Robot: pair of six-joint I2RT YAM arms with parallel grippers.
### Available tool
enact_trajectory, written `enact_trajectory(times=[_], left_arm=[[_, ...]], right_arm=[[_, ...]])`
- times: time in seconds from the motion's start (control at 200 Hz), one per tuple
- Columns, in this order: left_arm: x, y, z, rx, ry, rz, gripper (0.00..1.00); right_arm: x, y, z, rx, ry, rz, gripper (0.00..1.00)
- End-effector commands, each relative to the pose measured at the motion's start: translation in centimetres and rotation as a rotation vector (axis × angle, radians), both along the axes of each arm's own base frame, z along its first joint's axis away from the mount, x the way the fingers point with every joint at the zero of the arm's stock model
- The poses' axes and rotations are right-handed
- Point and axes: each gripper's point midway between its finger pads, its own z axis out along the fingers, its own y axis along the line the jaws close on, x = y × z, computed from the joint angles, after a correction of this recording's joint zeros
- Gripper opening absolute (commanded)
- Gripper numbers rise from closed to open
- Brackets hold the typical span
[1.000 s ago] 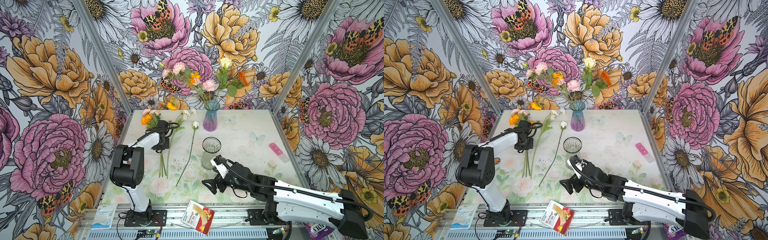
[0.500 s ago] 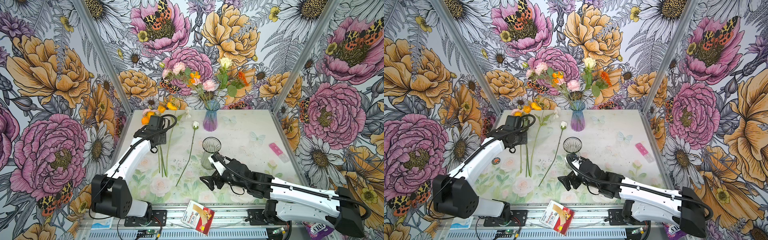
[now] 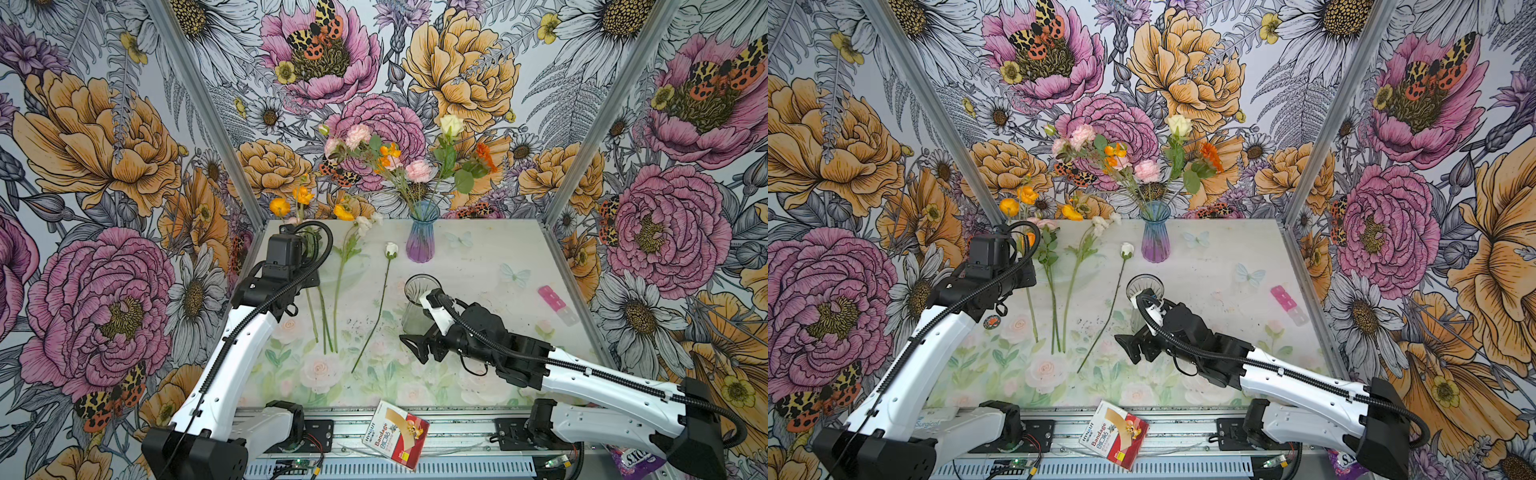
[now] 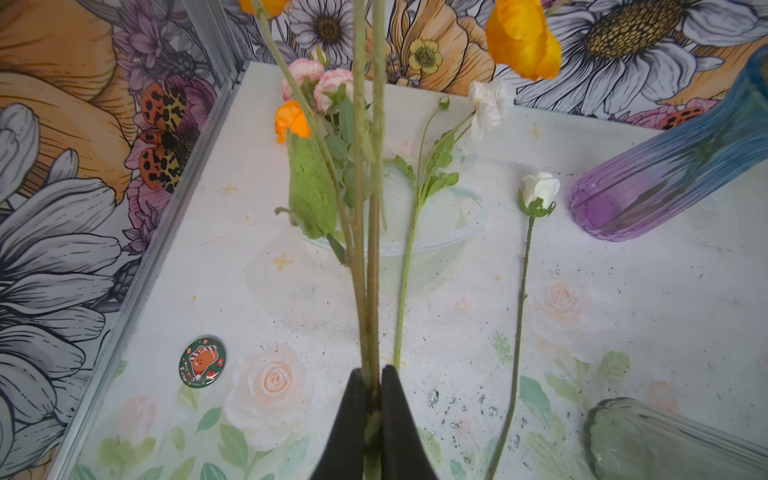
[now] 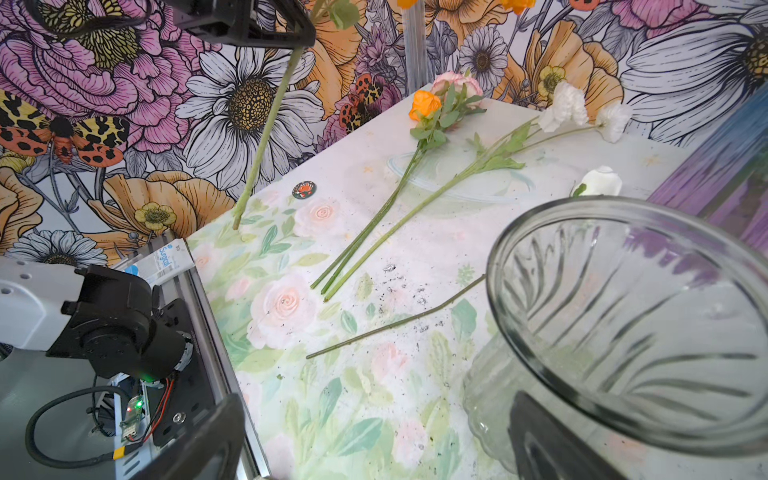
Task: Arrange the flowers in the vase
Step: 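Raise the yellow flowers upright over the clear glass vase with the left gripper, then lower the yellow flower stems into the clear glass vase with the left gripper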
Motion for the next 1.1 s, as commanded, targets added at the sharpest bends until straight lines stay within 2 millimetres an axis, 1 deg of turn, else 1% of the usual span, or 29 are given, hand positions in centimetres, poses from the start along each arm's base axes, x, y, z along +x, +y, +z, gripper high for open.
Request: enact_trajectory(times=[0.0, 0.045, 0.09, 0.15, 0.165, 0.175, 0.195, 0.23, 0.33, 0.43, 0.49, 0.535, 0.591, 0.651, 0.726, 0.841, 1.071, 1.081, 1.096], left_arm=[[-1.1, -1.8, 7.3, -0.010, -0.254, -0.042, 0.00], [-1.6, -3.6, 10.0, -0.054, -0.368, -0.101, 0.00], [-2.2, -5.9, 12.6, -0.119, -0.481, -0.186, 0.00], [-3.1, -8.9, 15.5, -0.214, -0.612, -0.301, 0.00], [-3.2, -9.5, 16.1, -0.233, -0.641, -0.318, 0.00], [-3.4, -10.3, 16.5, -0.254, -0.655, -0.357, 0.00], [-3.7, -11.4, 17.3, -0.284, -0.688, -0.397, 0.00], [-4.1, -12.9, 18.6, -0.326, -0.744, -0.447, 0.00], [-4.3, -17.1, 20.8, -0.388, -0.857, -0.551, 0.00], [-4.0, -21.7, 21.6, -0.383, -0.916, -0.641, 0.00], [-3.8, -24.3, 21.6, -0.377, -0.941, -0.684, 0.00], [-3.5, -26.0, 21.0, -0.372, -0.953, -0.705, 0.00], [-3.1, -27.5, 20.3, -0.375, -0.958, -0.721, 0.00], [-2.6, -29.0, 18.9, -0.368, -0.937, -0.740, 0.00], [-2.1, -30.1, 16.7, -0.341, -0.905, -0.754, 0.00], [-1.9, -30.8, 13.6, -0.300, -0.850, -0.759, 0.00], [-2.4, -30.2, 8.5, -0.242, -0.763, -0.773, 0.00], [-2.4, -30.3, 8.3, -0.240, -0.760, -0.776, 0.00], [-2.5, -30.3, 8.0, -0.238, -0.756, -0.778, 0.00]], right_arm=[[0.7, -1.8, 2.3, 0.051, -0.076, -0.049, 0.99], [0.8, -2.6, 2.8, 0.065, -0.089, -0.065, 1.00], [0.9, -3.3, 3.2, 0.081, -0.099, -0.076, 0.99], [1.0, -4.3, 3.8, 0.100, -0.118, -0.094, 0.99], [1.0, -4.6, 4.0, 0.104, -0.123, -0.100, 0.99], [1.0, -4.8, 4.1, 0.106, -0.124, -0.105, 1.00], [1.1, -5.1, 4.3, 0.110, -0.128, -0.112, 1.00], [1.1, -5.7, 4.7, 0.121, -0.137, -0.124, 0.99], [1.4, -7.0, 4.7, 0.127, -0.138, -0.147, 1.00], [1.4, -7.8, 4.7, 0.129, -0.133, -0.158, 1.00], [1.4, -8.1, 4.8, 0.133, -0.138, -0.168, 1.00], [1.4, -8.3, 4.8, 0.136, -0.141, -0.172, 0.99], [1.4, -8.5, 5.0, 0.138, -0.147, -0.176, 0.99], [1.4, -8.6, 5.2, 0.139, -0.152, -0.177, 0.99], [1.4, -8.8, 5.2, 0.138, -0.155, -0.178, 1.00], [1.6, -8.9, 4.9, 0.126, -0.158, -0.180, 0.99], [1.7, -8.3, 4.2, 0.106, -0.139, -0.161, 0.99], [2.2, -8.7, 4.2, 0.103, -0.139, -0.181, 1.00], [2.3, -8.8, 4.2, 0.100, -0.139, -0.182, 0.99]])
